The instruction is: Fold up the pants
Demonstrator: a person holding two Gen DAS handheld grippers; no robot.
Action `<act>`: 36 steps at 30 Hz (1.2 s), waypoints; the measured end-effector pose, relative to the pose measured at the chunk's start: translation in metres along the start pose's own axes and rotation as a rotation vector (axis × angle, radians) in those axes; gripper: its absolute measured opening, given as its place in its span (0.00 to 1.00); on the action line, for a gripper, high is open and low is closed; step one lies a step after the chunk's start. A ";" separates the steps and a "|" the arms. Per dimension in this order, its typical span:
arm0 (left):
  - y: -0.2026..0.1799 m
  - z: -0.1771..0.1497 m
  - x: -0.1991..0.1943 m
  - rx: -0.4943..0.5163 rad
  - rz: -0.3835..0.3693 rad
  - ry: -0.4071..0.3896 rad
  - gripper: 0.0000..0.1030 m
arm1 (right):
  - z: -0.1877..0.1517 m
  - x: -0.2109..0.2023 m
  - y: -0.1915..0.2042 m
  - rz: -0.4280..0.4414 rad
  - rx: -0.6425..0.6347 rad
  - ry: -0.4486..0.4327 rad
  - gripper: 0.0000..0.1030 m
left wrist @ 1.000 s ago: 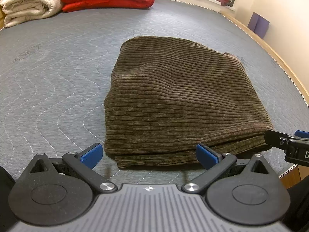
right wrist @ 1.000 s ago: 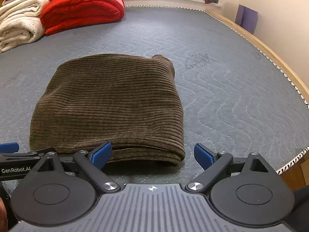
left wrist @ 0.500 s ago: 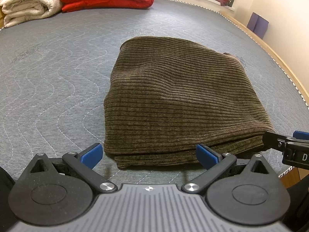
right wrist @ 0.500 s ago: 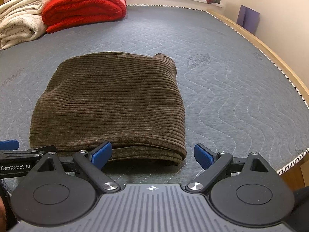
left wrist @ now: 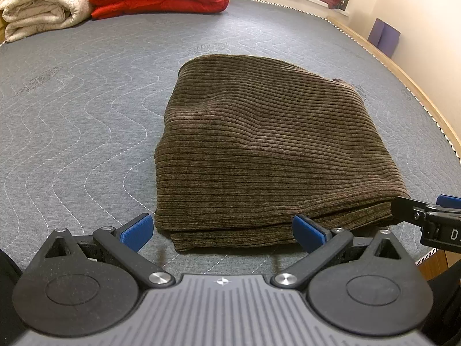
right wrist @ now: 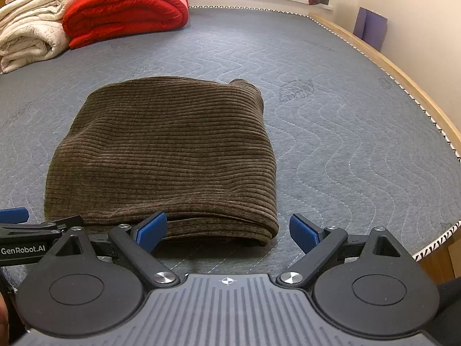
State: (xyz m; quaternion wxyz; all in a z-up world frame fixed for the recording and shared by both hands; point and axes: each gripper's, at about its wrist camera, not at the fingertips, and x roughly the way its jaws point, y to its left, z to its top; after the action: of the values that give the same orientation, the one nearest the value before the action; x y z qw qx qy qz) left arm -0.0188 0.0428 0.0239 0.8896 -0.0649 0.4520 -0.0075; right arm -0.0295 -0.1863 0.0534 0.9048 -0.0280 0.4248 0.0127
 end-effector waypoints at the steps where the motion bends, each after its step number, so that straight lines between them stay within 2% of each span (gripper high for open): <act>1: 0.000 0.000 0.000 -0.001 0.000 0.000 1.00 | 0.000 0.000 0.000 0.000 0.000 0.000 0.90; 36: 0.001 -0.001 -0.001 0.017 -0.005 -0.008 1.00 | -0.001 0.005 -0.001 0.001 -0.006 0.012 0.90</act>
State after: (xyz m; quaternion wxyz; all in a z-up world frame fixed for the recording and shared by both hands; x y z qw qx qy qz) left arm -0.0201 0.0436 0.0247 0.8919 -0.0584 0.4482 -0.0136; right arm -0.0275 -0.1872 0.0487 0.9021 -0.0307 0.4302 0.0142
